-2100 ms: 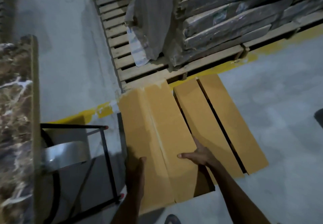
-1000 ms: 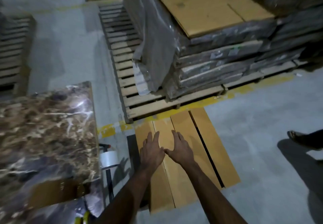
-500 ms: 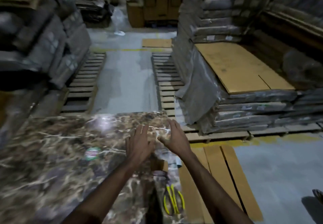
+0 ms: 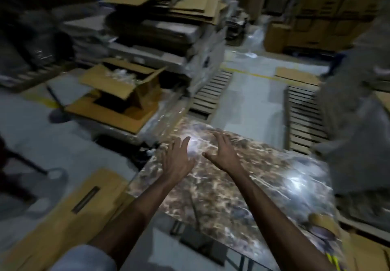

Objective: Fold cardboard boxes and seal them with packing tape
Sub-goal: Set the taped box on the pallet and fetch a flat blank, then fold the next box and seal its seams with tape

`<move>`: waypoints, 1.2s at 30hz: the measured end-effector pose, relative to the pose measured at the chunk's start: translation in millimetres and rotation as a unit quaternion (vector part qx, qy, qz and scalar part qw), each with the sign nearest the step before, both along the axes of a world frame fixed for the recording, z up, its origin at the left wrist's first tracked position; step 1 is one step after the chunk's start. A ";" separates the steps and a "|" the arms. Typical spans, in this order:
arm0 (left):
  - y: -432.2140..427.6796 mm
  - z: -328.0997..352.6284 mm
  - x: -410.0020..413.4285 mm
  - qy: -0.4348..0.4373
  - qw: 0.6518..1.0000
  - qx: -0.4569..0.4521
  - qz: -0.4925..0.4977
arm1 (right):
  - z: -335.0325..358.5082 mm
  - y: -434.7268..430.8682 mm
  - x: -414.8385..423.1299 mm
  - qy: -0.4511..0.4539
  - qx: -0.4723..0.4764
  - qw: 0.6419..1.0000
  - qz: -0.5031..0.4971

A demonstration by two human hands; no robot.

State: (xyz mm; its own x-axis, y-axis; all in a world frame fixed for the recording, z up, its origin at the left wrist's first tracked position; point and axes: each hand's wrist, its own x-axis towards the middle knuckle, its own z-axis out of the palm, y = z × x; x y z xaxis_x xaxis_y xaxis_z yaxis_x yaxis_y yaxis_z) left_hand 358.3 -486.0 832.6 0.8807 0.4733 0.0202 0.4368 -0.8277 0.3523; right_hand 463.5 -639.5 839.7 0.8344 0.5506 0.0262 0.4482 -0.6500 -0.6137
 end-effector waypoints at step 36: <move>516.4 -253.2 -339.0 0.183 0.815 -0.190 0.516 | -298.2 679.2 -226.6 0.234 -0.264 0.858 0.374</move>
State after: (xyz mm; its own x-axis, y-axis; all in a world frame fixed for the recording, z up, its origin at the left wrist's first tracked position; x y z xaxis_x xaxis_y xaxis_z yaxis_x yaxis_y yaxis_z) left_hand 19.3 30.5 579.4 -0.0768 0.8766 -0.4751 0.9645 0.1862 0.1875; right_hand 236.9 39.8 541.5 0.0935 0.7688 -0.6326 0.6464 -0.5301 -0.5488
